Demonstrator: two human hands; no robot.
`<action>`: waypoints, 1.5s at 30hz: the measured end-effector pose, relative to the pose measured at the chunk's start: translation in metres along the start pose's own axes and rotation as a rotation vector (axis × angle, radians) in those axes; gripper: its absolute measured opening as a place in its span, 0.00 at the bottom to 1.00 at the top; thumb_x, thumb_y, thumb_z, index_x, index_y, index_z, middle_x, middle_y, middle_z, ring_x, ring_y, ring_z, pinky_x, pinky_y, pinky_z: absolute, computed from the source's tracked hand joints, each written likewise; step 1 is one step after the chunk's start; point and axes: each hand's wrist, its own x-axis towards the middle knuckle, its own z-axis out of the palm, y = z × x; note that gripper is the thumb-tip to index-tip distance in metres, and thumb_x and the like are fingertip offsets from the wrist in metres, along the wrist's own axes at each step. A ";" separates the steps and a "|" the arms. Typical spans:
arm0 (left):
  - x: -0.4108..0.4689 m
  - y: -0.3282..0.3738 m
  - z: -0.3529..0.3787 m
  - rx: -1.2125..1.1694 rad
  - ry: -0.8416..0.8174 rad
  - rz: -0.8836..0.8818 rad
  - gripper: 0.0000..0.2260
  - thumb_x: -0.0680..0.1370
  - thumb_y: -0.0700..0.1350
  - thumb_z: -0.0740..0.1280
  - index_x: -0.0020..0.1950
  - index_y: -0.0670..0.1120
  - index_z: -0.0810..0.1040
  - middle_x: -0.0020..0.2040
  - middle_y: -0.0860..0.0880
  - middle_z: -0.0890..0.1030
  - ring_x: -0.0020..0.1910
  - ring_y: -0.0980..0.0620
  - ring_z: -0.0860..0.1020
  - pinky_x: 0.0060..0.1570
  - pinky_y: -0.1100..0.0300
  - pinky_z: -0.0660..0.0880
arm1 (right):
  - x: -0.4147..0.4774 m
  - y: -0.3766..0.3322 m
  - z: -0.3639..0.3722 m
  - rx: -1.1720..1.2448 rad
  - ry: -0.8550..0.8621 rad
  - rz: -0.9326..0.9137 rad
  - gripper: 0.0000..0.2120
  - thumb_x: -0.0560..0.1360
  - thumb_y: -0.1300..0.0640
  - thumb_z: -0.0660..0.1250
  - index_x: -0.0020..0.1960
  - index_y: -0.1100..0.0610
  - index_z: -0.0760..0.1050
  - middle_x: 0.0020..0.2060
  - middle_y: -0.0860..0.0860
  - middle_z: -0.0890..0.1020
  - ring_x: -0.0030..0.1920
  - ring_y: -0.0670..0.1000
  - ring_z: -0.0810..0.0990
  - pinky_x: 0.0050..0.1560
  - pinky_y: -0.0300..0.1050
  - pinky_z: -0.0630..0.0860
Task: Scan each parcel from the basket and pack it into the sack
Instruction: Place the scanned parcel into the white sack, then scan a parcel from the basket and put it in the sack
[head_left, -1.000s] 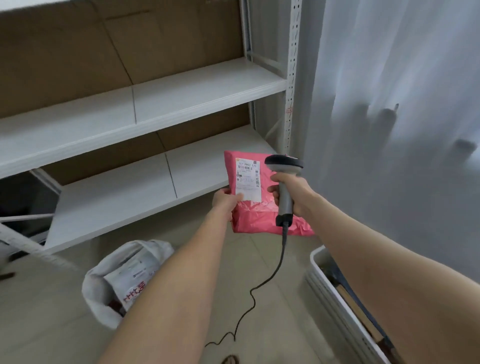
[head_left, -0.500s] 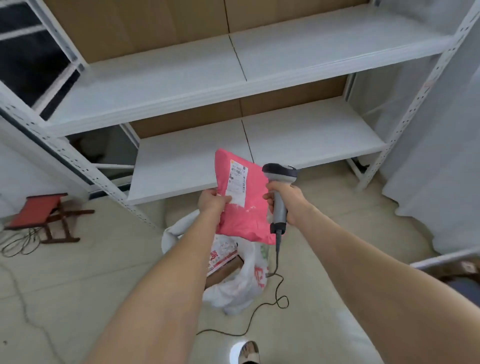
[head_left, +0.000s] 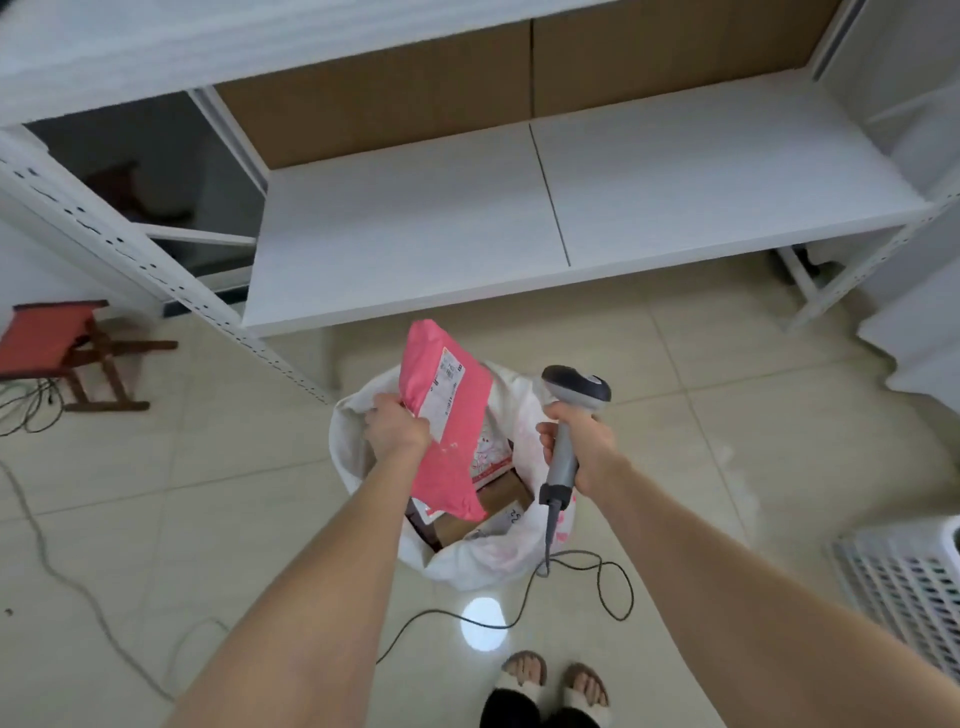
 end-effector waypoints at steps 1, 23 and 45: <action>0.011 -0.011 0.015 0.006 -0.012 -0.025 0.21 0.75 0.39 0.67 0.67 0.40 0.68 0.63 0.38 0.73 0.60 0.38 0.75 0.60 0.49 0.73 | 0.016 0.011 -0.003 0.000 0.001 0.008 0.03 0.76 0.64 0.66 0.48 0.62 0.73 0.31 0.56 0.76 0.24 0.48 0.73 0.25 0.36 0.71; 0.025 0.020 0.087 0.322 -0.381 0.133 0.20 0.80 0.38 0.59 0.72 0.41 0.66 0.70 0.40 0.70 0.68 0.41 0.69 0.66 0.49 0.68 | 0.054 0.028 -0.026 0.087 0.007 -0.039 0.03 0.76 0.64 0.67 0.44 0.60 0.74 0.32 0.55 0.77 0.25 0.47 0.74 0.27 0.38 0.72; -0.399 0.340 0.139 0.416 -0.675 0.980 0.19 0.76 0.41 0.67 0.67 0.46 0.74 0.71 0.42 0.68 0.67 0.45 0.71 0.68 0.55 0.67 | -0.232 -0.122 -0.323 0.619 0.495 -0.451 0.07 0.74 0.60 0.70 0.50 0.58 0.75 0.26 0.51 0.80 0.26 0.48 0.76 0.31 0.41 0.71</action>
